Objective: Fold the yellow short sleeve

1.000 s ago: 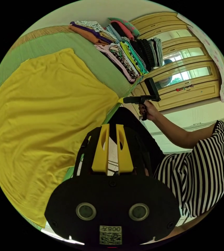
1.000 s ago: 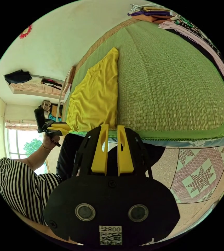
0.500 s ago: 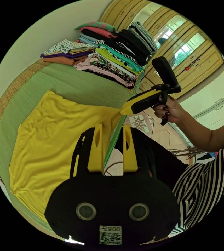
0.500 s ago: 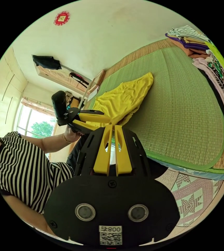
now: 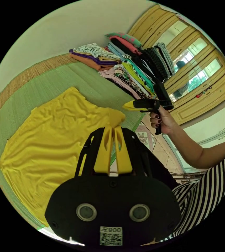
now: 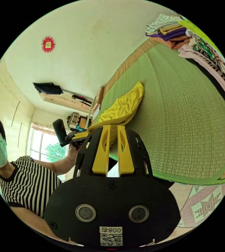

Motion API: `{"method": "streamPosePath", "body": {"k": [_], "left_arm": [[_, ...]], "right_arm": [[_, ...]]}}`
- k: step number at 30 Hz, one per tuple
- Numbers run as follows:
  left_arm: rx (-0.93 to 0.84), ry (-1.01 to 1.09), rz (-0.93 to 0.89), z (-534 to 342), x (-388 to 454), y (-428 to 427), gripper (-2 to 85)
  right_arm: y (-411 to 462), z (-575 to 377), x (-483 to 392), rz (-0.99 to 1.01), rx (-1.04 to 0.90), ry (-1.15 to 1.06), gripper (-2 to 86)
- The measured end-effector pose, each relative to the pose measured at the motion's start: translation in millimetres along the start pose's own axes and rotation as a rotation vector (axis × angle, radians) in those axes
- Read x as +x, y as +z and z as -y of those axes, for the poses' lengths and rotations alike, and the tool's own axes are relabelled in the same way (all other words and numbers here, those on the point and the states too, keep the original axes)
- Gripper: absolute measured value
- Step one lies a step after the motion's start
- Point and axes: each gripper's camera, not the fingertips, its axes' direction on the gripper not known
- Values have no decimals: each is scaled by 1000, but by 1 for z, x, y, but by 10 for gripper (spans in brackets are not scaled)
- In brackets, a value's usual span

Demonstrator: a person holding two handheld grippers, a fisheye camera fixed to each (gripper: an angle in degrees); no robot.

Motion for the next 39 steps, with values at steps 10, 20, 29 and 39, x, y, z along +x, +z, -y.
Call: {"method": "streamPosePath", "body": {"k": [10,20,29,39], "left_arm": [[16,-42,-80,-7,-20,-9,13],[-6,-38,-136,-27,-36,16,12],[-19,-32,-182,-59,-59,58,11],[-15,-19,-257,-121,-92,116,10]], "right_arm": [[74,76,112,35,-14,233,94],[129,166,131,-17,-83,245,80],[168,231,119,-19,-149,235,27],[148,272,74,-21,-127,222,12]]}}
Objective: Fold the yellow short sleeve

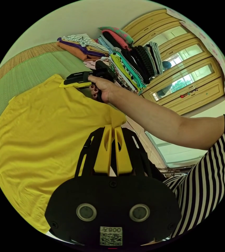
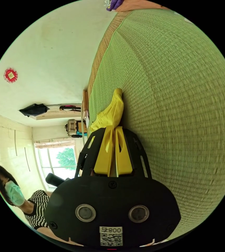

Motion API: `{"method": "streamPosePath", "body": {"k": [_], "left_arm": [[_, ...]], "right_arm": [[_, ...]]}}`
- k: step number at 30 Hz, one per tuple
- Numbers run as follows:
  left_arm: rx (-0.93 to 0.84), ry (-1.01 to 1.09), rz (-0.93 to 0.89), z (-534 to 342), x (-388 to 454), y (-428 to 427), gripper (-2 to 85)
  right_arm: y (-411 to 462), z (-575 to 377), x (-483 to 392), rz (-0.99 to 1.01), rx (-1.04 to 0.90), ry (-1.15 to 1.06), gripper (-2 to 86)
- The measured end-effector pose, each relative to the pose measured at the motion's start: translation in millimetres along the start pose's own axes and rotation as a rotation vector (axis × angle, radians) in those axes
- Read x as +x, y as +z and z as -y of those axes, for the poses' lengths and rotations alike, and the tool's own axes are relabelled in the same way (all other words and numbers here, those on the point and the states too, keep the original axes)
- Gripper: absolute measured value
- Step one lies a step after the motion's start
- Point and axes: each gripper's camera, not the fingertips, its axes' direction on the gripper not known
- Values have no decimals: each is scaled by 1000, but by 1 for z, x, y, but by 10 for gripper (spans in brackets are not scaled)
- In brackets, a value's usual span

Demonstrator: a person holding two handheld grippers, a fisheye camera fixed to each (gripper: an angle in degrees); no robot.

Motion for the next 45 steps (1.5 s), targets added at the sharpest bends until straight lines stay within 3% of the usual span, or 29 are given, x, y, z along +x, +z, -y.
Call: {"method": "streamPosePath", "body": {"k": [10,22,33,39,45], "left_arm": [[61,-32,-79,-106,-68,36,10],[394,-155,-202,-332,-182,4,10],[706,-455,-171,-634,-325,-2,11],[780,-657,-210,-784,-405,46,11],[833,-736,-249,-891,-461,94,12]], "right_arm": [[-9,21,-96,-6,48,5,10],[42,65,-382,-80,81,-199,8],[242,103,-691,-274,-121,-457,8],[375,121,-792,-440,-285,-488,8],[451,136,-881,-523,-353,-503,8]]}}
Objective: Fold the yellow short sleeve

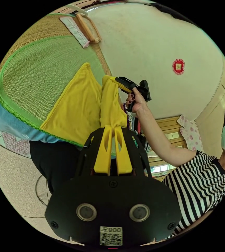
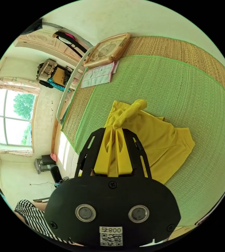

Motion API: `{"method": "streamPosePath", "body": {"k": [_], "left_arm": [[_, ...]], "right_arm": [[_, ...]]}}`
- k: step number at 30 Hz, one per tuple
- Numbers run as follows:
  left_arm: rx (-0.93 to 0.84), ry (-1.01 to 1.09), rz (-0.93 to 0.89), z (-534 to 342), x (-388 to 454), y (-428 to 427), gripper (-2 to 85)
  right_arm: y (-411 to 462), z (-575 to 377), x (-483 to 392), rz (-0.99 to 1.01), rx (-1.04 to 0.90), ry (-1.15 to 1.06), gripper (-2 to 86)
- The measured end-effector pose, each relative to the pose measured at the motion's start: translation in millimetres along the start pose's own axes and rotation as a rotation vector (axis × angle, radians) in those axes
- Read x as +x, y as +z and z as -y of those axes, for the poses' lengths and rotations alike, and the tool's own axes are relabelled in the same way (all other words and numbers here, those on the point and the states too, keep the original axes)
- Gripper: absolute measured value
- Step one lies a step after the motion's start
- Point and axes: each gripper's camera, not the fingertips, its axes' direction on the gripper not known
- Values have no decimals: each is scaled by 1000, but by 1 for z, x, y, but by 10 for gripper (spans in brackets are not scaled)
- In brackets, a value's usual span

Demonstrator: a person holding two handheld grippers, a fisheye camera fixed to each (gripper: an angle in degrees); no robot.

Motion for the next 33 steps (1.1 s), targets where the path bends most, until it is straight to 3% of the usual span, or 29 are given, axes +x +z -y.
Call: {"method": "streamPosePath", "body": {"k": [16,33], "left_arm": [[47,-241,-43,-80,-266,-51,15],[67,-276,-46,-128,-398,-57,9]], "right_arm": [[15,142,-136,-123,-179,1,19],[-38,215,-208,-88,-196,-52,58]]}}
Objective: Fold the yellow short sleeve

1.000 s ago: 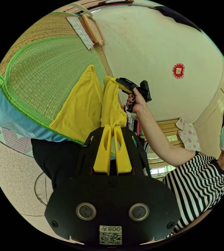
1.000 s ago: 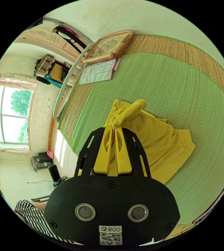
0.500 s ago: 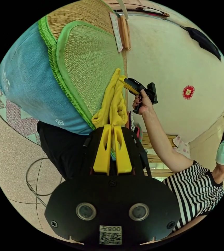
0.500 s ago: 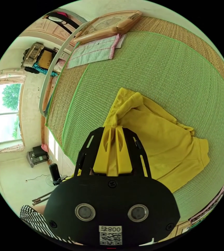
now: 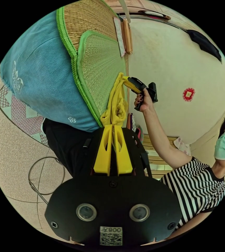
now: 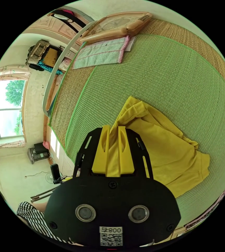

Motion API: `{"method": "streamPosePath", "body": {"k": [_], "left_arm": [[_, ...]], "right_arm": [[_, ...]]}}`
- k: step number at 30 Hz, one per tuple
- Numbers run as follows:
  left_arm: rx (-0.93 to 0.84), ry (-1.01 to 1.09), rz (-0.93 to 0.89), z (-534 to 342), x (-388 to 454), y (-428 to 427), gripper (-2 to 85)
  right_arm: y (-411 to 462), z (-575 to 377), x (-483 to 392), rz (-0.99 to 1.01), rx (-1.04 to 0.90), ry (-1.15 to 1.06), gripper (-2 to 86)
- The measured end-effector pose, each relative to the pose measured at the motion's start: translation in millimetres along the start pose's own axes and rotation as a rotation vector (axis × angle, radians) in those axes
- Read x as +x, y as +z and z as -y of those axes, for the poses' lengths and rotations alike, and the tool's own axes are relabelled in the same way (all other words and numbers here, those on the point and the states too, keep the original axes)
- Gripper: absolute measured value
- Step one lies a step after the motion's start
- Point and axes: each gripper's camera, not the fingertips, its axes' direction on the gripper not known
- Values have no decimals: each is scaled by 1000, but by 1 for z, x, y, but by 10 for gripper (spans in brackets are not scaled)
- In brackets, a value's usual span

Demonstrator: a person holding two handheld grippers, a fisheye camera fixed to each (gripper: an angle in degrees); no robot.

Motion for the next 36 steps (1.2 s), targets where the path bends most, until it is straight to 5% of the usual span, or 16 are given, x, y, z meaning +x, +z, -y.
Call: {"method": "streamPosePath", "body": {"k": [22,29,36], "left_arm": [[-31,201,201,56,3,78,4],[-60,307,218,82,36,115,17],[-134,448,277,139,84,184,51]], "right_arm": [[-38,-6,14,-48,-24,-69,4],[-104,-91,54,-2,135,-103,5],[-73,-218,106,56,58,-19,13]]}}
